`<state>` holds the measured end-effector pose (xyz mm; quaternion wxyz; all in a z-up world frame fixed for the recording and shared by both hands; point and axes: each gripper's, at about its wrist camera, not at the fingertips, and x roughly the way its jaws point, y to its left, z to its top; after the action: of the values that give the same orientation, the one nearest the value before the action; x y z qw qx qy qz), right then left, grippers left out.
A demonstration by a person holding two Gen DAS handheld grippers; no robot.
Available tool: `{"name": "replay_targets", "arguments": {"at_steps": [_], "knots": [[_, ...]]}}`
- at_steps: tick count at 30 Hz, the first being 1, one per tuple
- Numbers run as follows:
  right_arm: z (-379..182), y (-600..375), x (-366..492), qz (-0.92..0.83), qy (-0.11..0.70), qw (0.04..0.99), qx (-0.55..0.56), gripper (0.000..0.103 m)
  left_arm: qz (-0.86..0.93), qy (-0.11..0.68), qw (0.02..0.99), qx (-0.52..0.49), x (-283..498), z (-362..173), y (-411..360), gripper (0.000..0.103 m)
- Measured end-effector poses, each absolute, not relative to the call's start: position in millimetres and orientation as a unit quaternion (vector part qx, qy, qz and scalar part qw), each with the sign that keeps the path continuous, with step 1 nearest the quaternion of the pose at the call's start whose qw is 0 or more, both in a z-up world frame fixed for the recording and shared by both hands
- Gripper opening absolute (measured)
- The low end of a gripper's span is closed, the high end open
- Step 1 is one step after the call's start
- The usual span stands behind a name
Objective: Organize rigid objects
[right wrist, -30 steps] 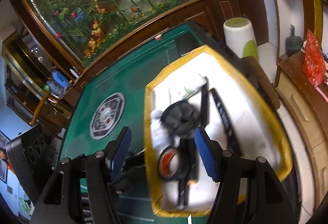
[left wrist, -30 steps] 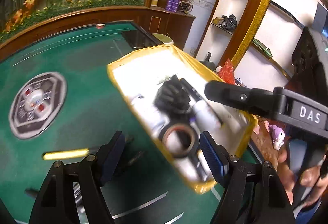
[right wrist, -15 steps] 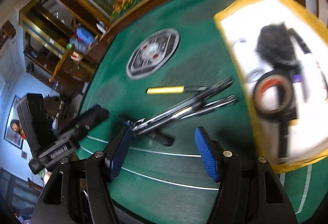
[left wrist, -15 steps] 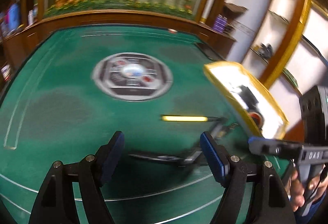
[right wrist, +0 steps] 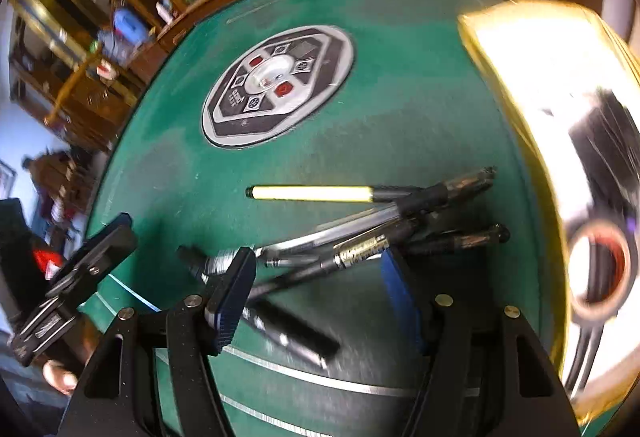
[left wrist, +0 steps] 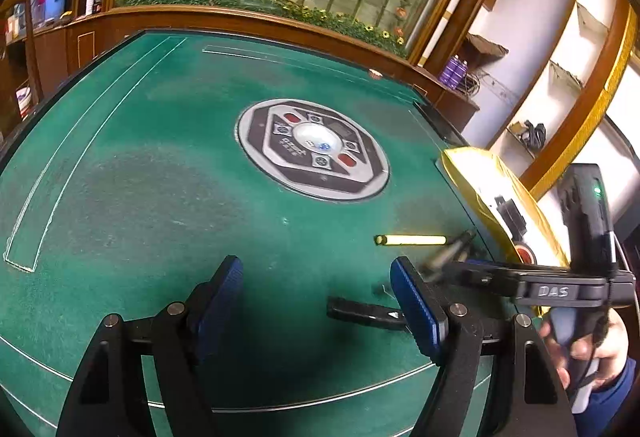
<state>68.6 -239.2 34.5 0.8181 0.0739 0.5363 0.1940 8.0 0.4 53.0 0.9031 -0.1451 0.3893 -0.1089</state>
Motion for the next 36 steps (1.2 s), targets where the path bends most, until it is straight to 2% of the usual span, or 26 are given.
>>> {"name": "replay_targets", "arguments": {"at_steps": [5, 9, 15, 21, 25, 32, 36], "knots": [[26, -195, 78, 0.221, 0.527, 0.82, -0.013, 0.066, -0.099, 0.394, 0.898, -0.17, 12, 47, 12, 0.079], [24, -176, 58, 0.269, 0.529, 0.804, -0.03, 0.066, -0.095, 0.398, 0.895, -0.178, 14, 44, 15, 0.08], [34, -178, 42, 0.339, 0.533, 0.775, 0.014, 0.066, -0.09, 0.404, 0.893, -0.179, 16, 41, 15, 0.08], [56, -232, 115, 0.202, 0.48, 0.853, 0.042, 0.066, -0.085, 0.411, 0.889, -0.184, 19, 37, 17, 0.079], [30, -248, 157, 0.149, 0.518, 0.84, 0.067, 0.066, -0.085, 0.414, 0.89, -0.172, 20, 36, 14, 0.08], [27, -236, 123, 0.141, 0.541, 0.828, 0.047, 0.066, -0.084, 0.411, 0.891, -0.171, 20, 36, 16, 0.079], [28, -234, 88, 0.171, 0.556, 0.808, 0.088, 0.068, -0.079, 0.41, 0.891, -0.176, 21, 36, 18, 0.08]]}}
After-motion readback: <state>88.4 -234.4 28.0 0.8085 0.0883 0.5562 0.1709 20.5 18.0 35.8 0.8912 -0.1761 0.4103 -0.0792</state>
